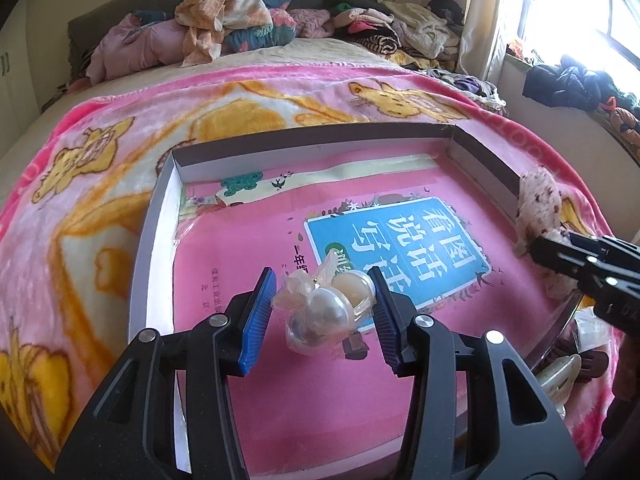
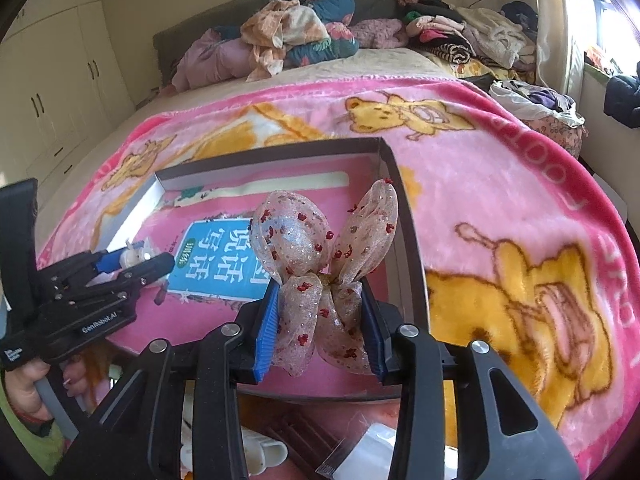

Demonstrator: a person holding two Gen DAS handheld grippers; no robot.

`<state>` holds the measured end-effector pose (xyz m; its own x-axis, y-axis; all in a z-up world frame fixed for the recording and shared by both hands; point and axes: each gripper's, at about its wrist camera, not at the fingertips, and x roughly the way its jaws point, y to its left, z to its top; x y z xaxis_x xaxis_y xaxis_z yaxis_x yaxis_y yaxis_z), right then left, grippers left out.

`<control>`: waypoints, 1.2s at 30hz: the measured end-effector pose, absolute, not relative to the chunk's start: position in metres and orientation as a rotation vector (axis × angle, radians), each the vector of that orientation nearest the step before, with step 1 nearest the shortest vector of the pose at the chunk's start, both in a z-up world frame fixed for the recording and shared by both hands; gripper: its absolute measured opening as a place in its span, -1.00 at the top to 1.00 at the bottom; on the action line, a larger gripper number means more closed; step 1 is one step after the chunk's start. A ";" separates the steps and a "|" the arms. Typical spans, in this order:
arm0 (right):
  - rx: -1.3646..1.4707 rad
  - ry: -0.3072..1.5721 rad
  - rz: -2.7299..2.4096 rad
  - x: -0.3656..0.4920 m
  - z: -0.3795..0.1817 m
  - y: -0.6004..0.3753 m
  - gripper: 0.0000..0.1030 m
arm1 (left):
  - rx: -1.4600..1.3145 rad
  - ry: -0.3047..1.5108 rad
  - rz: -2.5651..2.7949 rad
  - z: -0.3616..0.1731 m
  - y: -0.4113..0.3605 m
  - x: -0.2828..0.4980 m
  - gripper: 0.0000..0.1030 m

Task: Organize jewelry
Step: 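Carry the pearl clip and bow clip with both tools over the box, then open the left tool to drop the pearl clip while the right tool releases the bow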

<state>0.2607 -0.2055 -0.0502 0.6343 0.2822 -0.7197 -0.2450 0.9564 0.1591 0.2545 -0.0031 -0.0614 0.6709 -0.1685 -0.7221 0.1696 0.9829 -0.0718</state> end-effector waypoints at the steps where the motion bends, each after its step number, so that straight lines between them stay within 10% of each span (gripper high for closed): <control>1: 0.048 0.833 0.302 0.261 -0.052 -0.205 0.24 | 0.001 0.814 -0.190 -0.061 -0.003 0.254 0.26; 20: 0.051 0.765 0.306 0.238 -0.048 -0.207 -0.36 | -0.008 0.800 -0.165 -0.061 0.002 0.253 0.26; 36: 0.070 0.671 0.275 0.196 -0.027 -0.217 -0.85 | -0.038 0.730 -0.161 -0.036 0.006 0.217 -0.47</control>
